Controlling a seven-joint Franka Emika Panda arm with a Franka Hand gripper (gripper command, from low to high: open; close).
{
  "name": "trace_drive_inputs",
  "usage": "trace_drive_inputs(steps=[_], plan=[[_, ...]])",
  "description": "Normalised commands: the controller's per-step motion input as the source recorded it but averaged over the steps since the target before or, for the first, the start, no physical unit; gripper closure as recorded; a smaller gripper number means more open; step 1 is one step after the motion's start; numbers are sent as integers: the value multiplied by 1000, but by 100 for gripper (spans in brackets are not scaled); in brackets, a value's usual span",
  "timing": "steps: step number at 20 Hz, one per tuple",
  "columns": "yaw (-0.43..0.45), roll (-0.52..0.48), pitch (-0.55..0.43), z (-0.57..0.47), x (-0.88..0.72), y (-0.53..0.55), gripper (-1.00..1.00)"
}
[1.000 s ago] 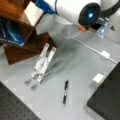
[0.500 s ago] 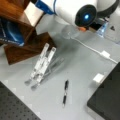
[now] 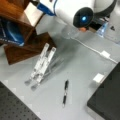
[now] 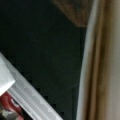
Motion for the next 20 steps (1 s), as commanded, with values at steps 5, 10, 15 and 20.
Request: trace_drive_inputs(steps=[5,10,15,20], plan=[[119,77,-127,71,-178,84,100],[87,104,-91,-38,-191,56,100],[80,120,-70,-92,-178,39,100],[85,135,-70,-83,-167,5,100]])
